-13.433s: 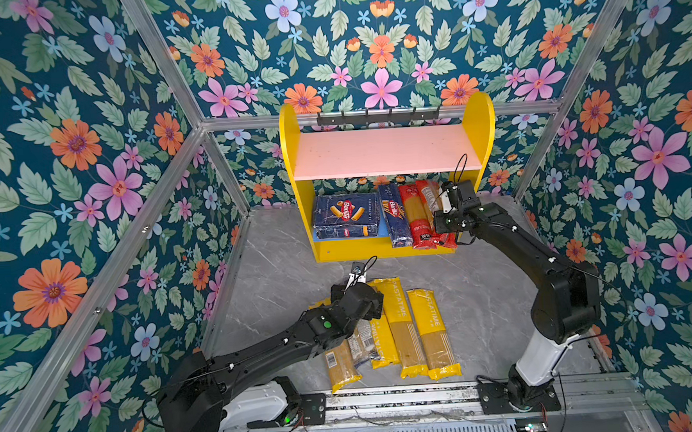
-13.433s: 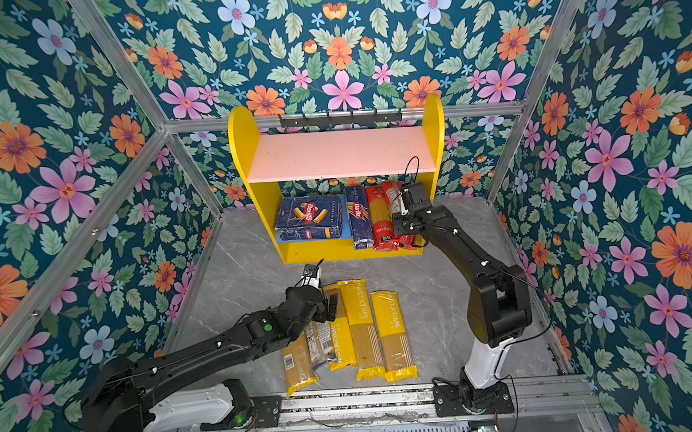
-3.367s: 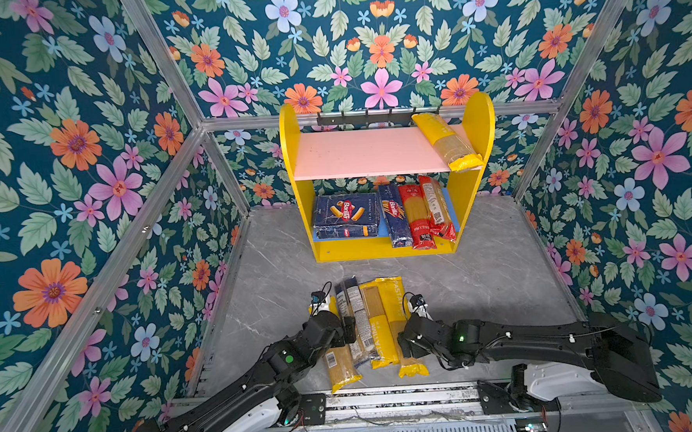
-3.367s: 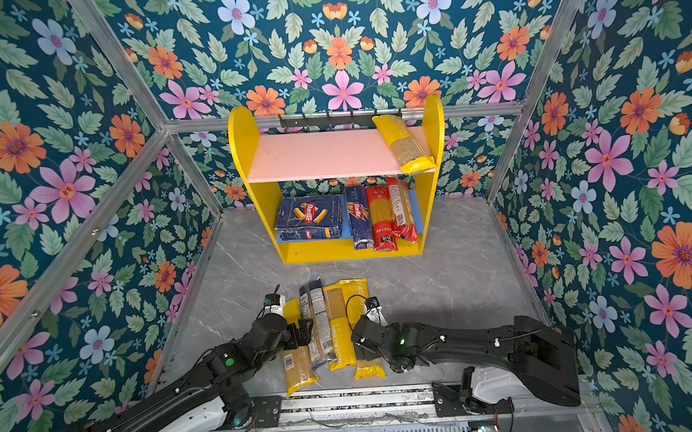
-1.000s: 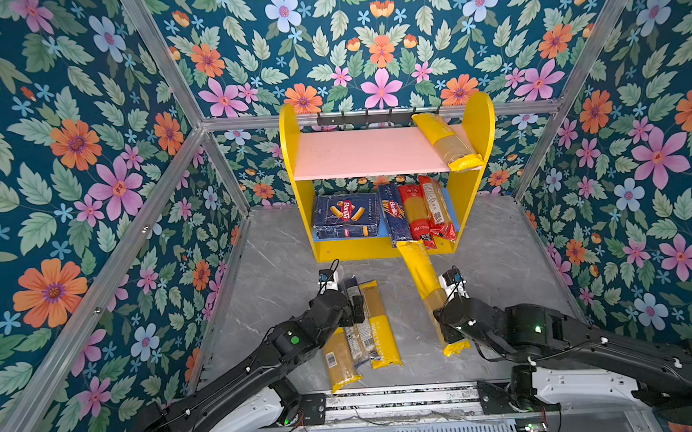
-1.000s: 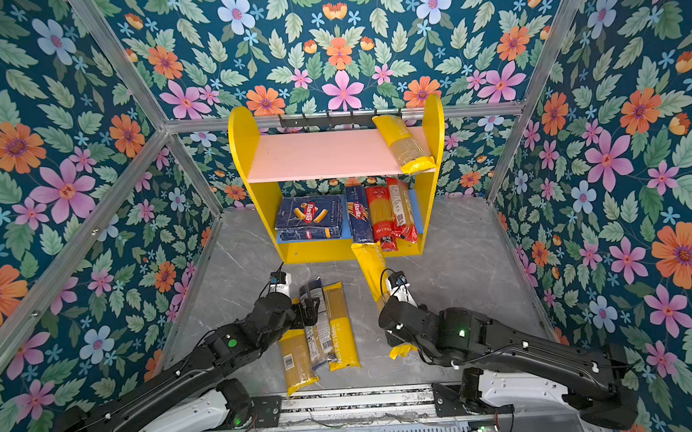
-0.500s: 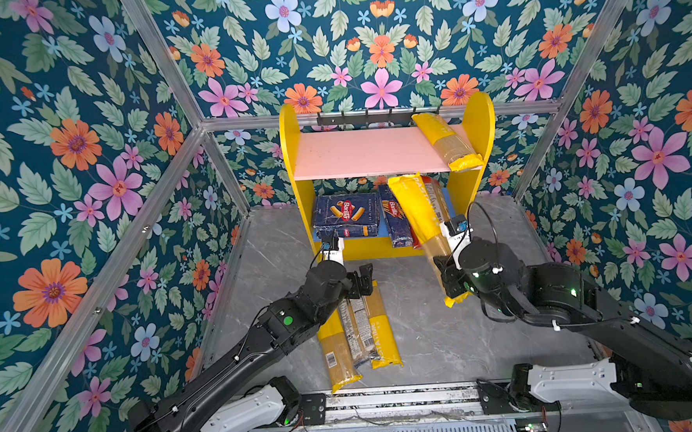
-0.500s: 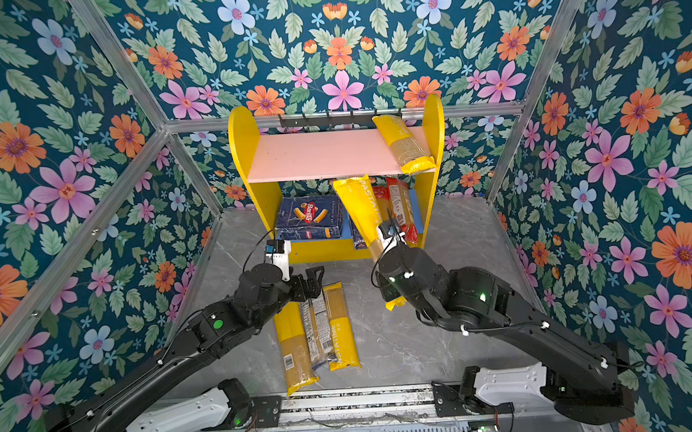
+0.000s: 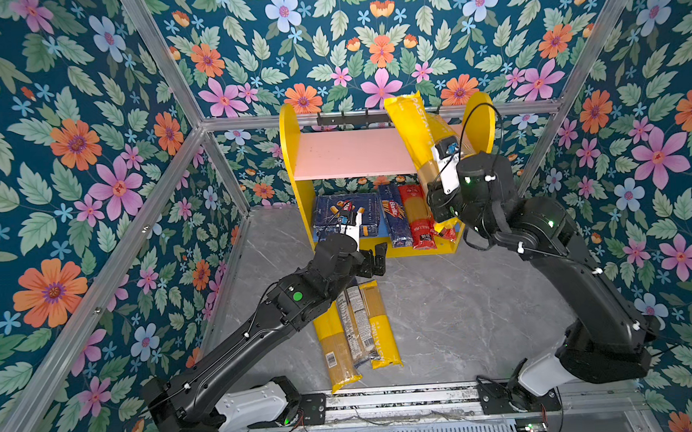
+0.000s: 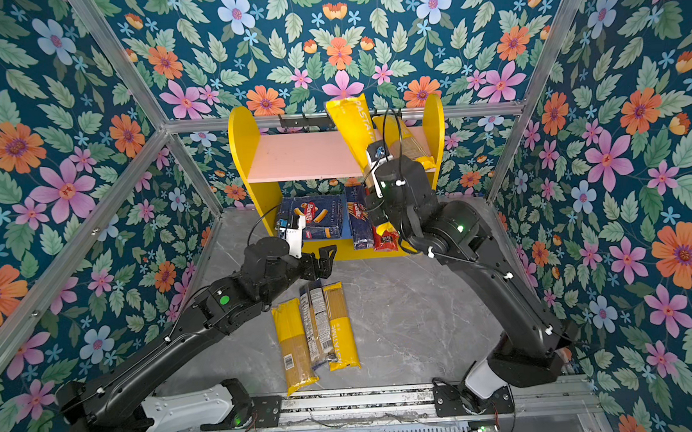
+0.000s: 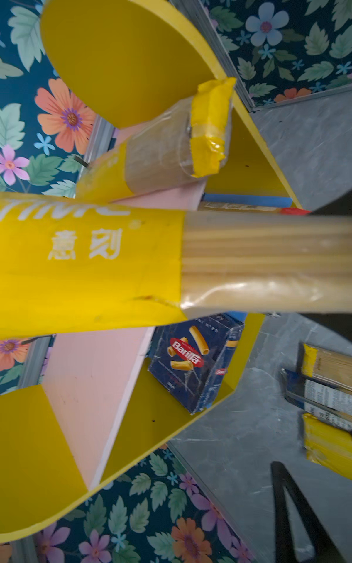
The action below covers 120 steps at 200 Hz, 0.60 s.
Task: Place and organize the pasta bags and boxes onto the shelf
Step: 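Raise the pack onto the pink shelf beside the other PASTATIME pack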
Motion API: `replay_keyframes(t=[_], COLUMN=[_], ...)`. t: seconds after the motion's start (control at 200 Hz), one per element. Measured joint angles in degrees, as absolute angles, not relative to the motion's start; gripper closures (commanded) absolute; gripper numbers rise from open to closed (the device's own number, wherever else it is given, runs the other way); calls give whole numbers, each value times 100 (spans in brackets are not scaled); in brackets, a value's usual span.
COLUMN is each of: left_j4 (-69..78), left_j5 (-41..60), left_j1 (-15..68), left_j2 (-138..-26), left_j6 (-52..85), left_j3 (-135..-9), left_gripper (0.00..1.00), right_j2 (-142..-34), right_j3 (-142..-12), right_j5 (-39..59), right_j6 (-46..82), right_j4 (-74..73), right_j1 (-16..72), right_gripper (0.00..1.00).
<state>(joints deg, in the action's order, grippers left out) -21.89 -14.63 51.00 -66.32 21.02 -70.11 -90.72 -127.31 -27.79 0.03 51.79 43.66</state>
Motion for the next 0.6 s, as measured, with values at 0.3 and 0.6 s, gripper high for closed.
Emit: replay_keyframes(t=[0.3,0.6], left_j4=[-2139,-2141], left_j5=[-1470,-1616], left_j1=[5100,5100], left_j2=[-6897,-6908], left_j6=[1959,1940], left_j3=[-7085,-7006], left_gripper=[1,1], right_j2=[-11384,-11657], right_j3=[-15603,-15500], right_j5=[-2259,-1872], right_j6=[-469,-399], right_j4=[5087,5116], right_j1=[3380,3070], right_gripper=[74,72])
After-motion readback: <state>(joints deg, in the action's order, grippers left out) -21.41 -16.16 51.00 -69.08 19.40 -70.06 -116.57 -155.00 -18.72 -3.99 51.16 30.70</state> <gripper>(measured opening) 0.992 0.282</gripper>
